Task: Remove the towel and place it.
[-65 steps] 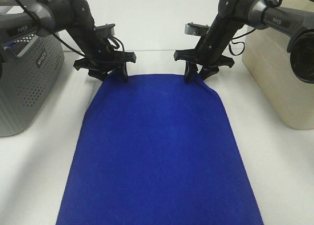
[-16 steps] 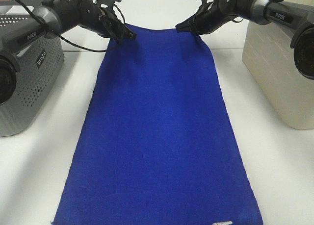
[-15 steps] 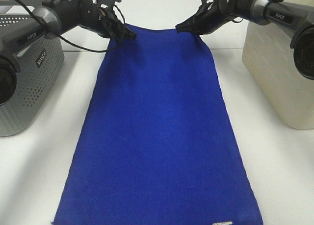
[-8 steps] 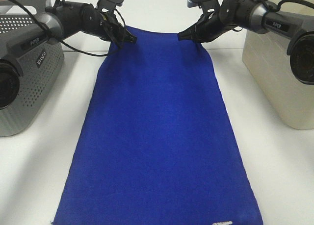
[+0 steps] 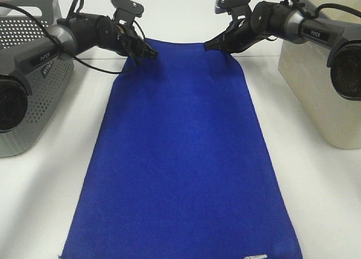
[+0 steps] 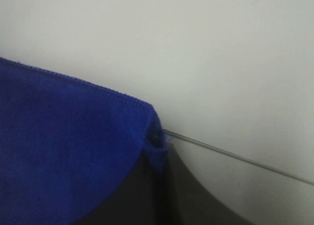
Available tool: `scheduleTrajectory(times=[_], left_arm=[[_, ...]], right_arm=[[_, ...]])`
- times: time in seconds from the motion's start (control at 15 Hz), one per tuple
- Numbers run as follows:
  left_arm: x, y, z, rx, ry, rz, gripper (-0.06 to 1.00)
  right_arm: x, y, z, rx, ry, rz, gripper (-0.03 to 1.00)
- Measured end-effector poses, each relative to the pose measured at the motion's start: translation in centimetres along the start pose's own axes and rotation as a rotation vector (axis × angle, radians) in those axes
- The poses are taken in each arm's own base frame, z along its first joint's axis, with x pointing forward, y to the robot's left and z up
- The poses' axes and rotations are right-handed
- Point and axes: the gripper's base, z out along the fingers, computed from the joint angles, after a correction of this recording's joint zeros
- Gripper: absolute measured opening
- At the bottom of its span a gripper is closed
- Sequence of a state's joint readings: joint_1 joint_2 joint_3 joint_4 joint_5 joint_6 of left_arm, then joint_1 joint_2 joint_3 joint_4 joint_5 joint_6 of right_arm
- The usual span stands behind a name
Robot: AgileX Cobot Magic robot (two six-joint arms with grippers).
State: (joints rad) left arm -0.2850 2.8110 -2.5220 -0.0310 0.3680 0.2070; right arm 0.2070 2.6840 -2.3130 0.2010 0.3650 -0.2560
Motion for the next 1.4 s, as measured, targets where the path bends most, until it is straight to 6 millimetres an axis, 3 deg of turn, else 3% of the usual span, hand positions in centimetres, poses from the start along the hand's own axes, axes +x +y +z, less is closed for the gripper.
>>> scheduleTrajectory(times=[0.13,0.47,0.73,0.87,1.07,1.4], left_arm=[[0.9,-0.2,0.6,0.001,0.009,0.0,0.01],[0.8,-0.1,0.8,-0.008,-0.028,0.003,0.04],[0.4,0.0,0.7,-0.021,-0.074,0.014,0.26],[0.4,0.0,0.7,-0.022,-0.075,0.018,0.48],[0.4,0.0,0.7,-0.026,-0.074,0.029,0.57],[0.5,0.2,0.7,-0.044,-0.057,0.091,0.62]], right_arm=[[0.1,0.0,0.1,0.0,0.001,0.0,0.02],[0.7,0.0,0.6,0.0,0.006,0.005,0.02],[0.6,0.0,0.6,0.002,-0.003,0.005,0.04],[0.5,0.0,0.6,0.002,-0.007,0.008,0.26],[0.9,0.1,0.6,-0.008,0.027,0.011,0.56],[0.5,0.0,-0.3,-0.005,0.073,-0.026,0.62]])
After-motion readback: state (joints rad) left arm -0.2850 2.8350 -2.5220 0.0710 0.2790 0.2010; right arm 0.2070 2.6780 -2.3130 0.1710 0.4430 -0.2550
